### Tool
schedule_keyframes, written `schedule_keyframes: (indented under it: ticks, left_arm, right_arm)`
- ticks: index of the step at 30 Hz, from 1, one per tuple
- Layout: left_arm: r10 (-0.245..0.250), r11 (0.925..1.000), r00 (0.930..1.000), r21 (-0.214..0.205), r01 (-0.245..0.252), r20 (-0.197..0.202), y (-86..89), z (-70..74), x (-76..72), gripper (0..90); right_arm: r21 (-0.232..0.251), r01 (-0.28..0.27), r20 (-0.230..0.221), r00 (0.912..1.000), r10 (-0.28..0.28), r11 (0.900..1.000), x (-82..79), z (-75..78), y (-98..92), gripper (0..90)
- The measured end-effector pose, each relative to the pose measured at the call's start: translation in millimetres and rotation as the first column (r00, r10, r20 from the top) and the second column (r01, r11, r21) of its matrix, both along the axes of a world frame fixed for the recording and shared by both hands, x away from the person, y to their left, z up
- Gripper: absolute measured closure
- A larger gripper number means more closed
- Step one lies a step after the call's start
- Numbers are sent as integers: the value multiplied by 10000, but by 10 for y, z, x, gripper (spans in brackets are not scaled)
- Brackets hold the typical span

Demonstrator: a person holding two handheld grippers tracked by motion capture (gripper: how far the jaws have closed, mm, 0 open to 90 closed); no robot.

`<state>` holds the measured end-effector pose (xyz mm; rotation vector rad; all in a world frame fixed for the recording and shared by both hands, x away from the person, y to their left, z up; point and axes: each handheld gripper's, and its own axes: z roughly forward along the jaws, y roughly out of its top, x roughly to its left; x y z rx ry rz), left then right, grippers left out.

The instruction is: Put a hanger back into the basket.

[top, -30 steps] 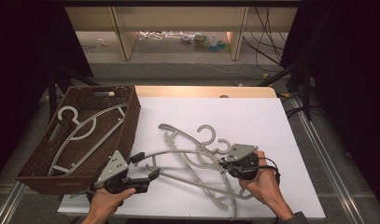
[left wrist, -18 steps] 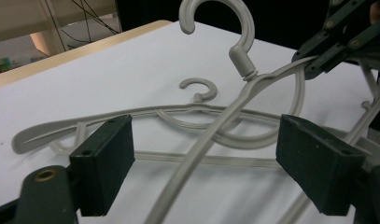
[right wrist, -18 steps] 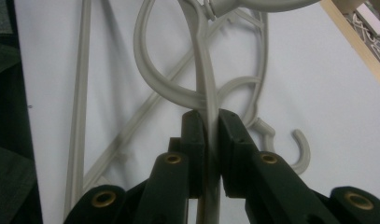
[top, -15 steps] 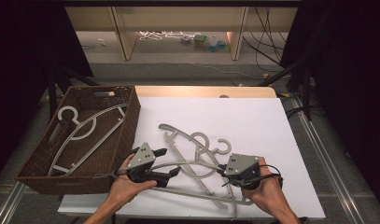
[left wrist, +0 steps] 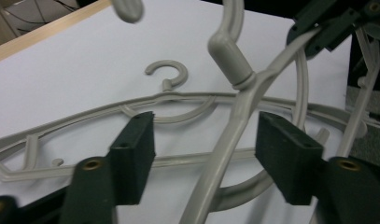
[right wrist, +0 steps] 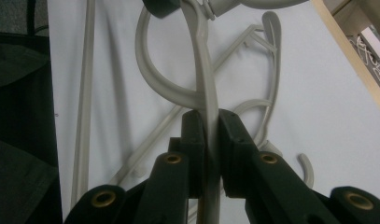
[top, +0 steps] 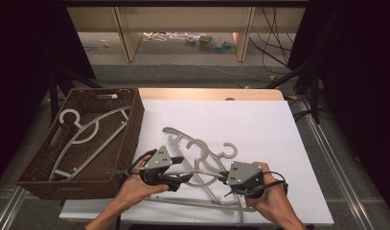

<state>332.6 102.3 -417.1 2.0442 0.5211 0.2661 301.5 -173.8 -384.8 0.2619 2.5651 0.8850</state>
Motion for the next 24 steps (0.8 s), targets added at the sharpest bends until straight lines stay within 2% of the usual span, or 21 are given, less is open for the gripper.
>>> schedule_keyframes:
  ticks: [2,5,7,8,9,10,11,12,13,14,15,16,17,18,19,20,21,22,23,24]
  left_arm:
    - [-159,9994,9997,310,154,158,-25,3,-16,422]
    - [-471,9961,9984,765,446,319,-63,6,-33,528]
    - [-784,9938,9961,823,749,406,-83,4,-47,610]
    - [-937,9911,9943,991,884,501,-85,8,-51,655]
    - [-937,9911,9943,991,884,501,-85,8,-51,703]
    - [-1130,9867,9920,1234,1055,555,-92,21,-70,723]
    - [-1196,9850,9907,1328,1102,652,-95,24,-84,734]
    - [-1451,9778,9870,1621,1324,691,-94,45,-92,747]
    - [-1451,9778,9870,1621,1324,691,-94,45,-92,756]
    - [-1451,9763,9855,1742,1283,876,-96,61,-105,756]
    - [-1644,9722,9818,1841,1450,952,-89,88,-118,767]
    - [-1743,9706,9793,1857,1532,1029,-85,105,-138,776]
    - [-1743,9706,9793,1857,1532,1029,-85,105,-138,785]
    - [-1964,9631,9748,2075,1716,1054,-88,143,-163,793]
    - [-1964,9631,9748,2075,1716,1054,-88,143,-163,802]
    - [-2111,9560,9688,2341,1770,1296,-99,163,-191,809]
    - [-2111,9560,9688,2341,1770,1296,-99,163,-191,818]
    - [-1921,9618,9751,2186,1646,1112,-89,171,-206,820]
    - [-1921,9618,9751,2186,1646,1112,-89,171,-206,820]
    - [-1871,9599,9763,2315,1581,1089,-60,180,-207,819]
  right_arm:
    - [-1,-54,80,10000,54,10000,-9,11,12,821]
    - [-184,-275,222,9994,279,9995,-17,26,20,821]
    - [-237,-314,342,9989,322,9992,-19,31,30,821]
    - [-207,-339,284,9990,345,9992,-26,30,34,821]
    - [-207,-339,284,9990,345,9992,-26,30,34,821]
    - [-115,-340,92,9994,341,9994,-44,27,43,821]
    - [-299,-512,318,9981,522,9982,-29,31,37,821]
    - [-345,-543,332,9979,554,9979,-35,26,44,821]
    - [-345,-543,332,9979,554,9979,-35,26,44,821]
    - [-257,-593,350,9976,602,9979,-45,24,52,820]
    - [-189,-734,444,9963,742,9971,-40,32,46,820]
    - [-166,-827,374,9958,832,9964,-38,36,38,819]
    - [-252,-1003,513,9935,1015,9946,-20,43,20,816]
    - [-106,-957,517,9940,961,9954,-21,45,13,811]
    - [-106,-957,517,9940,961,9954,-21,45,13,811]
    - [41,-965,381,9946,963,9953,-9,34,-1,796]
    - [41,-965,381,9946,963,9953,-9,34,-1,796]
    - [424,-525,432,9978,506,9977,13,29,-21,755]
    - [424,-525,432,9978,506,9977,13,29,-21,755]
    - [986,-95,176,9998,78,9951,32,25,-40,663]
